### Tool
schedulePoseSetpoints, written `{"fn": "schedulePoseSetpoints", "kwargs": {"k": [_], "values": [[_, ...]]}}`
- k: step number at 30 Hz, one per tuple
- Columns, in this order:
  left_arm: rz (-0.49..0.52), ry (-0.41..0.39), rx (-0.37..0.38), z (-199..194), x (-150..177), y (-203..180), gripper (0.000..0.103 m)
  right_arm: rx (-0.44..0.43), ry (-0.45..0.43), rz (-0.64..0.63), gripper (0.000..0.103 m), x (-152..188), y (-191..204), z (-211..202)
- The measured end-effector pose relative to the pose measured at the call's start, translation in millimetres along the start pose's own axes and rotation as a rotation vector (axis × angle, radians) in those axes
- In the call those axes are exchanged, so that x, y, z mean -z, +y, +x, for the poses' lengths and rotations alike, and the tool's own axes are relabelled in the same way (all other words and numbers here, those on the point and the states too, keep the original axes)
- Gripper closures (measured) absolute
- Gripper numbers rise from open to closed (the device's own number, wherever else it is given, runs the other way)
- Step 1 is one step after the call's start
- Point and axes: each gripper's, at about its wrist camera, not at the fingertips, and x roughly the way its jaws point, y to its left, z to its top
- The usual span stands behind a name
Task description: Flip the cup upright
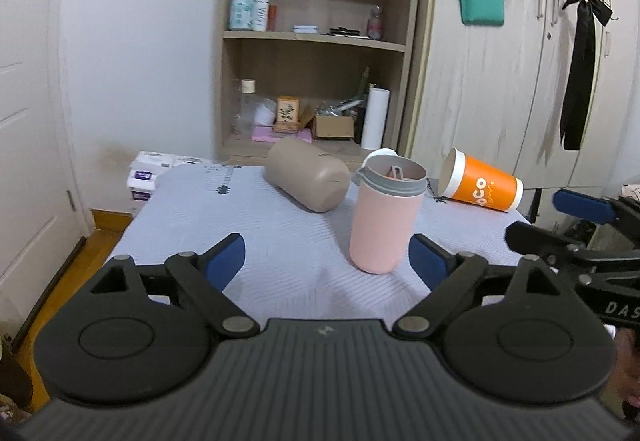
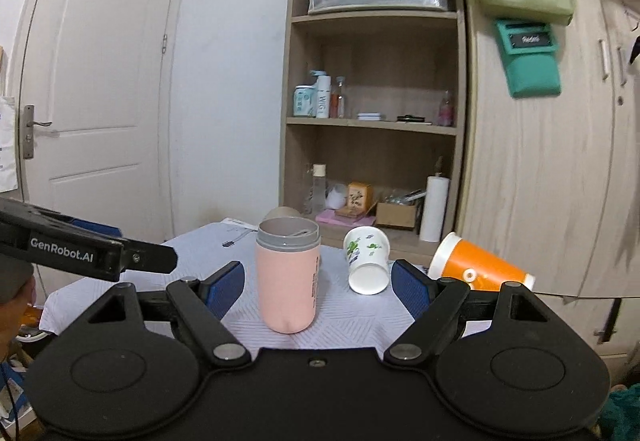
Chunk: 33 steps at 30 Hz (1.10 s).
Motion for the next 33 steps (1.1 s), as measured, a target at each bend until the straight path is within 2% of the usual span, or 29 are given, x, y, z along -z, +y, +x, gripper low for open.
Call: {"fn": "schedulePoseSetpoints", "kwargs": {"k": [2, 5, 8, 10, 16, 33], "values": [[0.010, 0.000, -0.013, -3.6, 1.0, -0.9, 0.011, 0.009, 0.008, 0.009, 0.017, -0.8, 2.9, -3.2], [0.013, 0.008, -0.027, -5.7, 2.4, -3.4, 0.009, 0.038, 0.014, 0.011, 0.008, -1.2, 7.0, -6.9], [0.008, 0.018, -0.039, -6.4, 3.2, -2.5, 0.006, 0.082, 0.034, 0.015, 0.007, -1.8, 10.4, -7.4], [0.006, 0.021, -0.054, -6.7, 3.3, -1.7, 0.002, 0.112, 0.063, 0.028, 0.000, -2.6, 10.6, -5.1], [0.014, 0.032, -0.082, -8.6, 4.3, -0.9, 0.000, 0.186, 0.088, 0.034, 0.000, -4.0, 12.0, -4.0], [0.017, 0.095, -0.137, -6.2, 4.0, 2.9, 0.000, 0.237, 0.090, 0.042, 0.000, -7.3, 20.3, -9.0]]}}
